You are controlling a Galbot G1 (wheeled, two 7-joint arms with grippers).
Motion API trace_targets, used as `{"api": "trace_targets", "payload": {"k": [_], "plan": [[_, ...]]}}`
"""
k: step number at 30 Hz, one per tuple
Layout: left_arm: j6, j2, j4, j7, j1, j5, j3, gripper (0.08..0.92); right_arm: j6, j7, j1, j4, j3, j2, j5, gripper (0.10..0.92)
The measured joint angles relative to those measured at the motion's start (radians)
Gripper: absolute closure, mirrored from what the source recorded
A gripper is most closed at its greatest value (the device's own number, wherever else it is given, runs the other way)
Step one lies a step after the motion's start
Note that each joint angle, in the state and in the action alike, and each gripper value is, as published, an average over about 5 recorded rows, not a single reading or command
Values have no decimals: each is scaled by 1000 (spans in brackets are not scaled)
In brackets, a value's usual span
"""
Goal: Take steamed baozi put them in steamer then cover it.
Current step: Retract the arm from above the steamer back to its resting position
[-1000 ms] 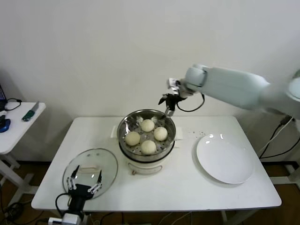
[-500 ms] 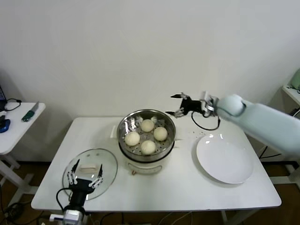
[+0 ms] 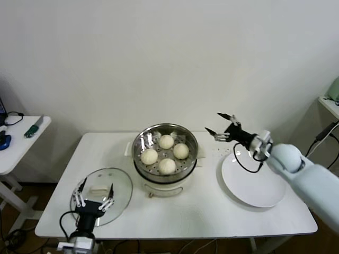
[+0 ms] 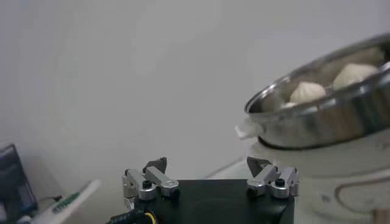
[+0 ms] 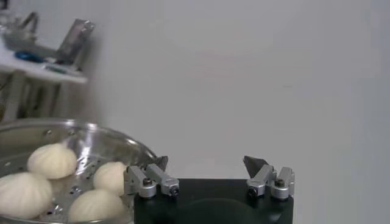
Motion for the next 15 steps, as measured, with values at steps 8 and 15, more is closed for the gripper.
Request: {"api": "trace_targets", "payload": {"k": [8, 15], "plan": [[57, 14, 10, 5, -8, 364, -32, 177, 8, 39, -387, 90, 401, 111, -61, 203], [84, 15, 65, 13, -29, 679, -34, 177, 22, 46, -642, 141, 632, 226, -109, 203]]}}
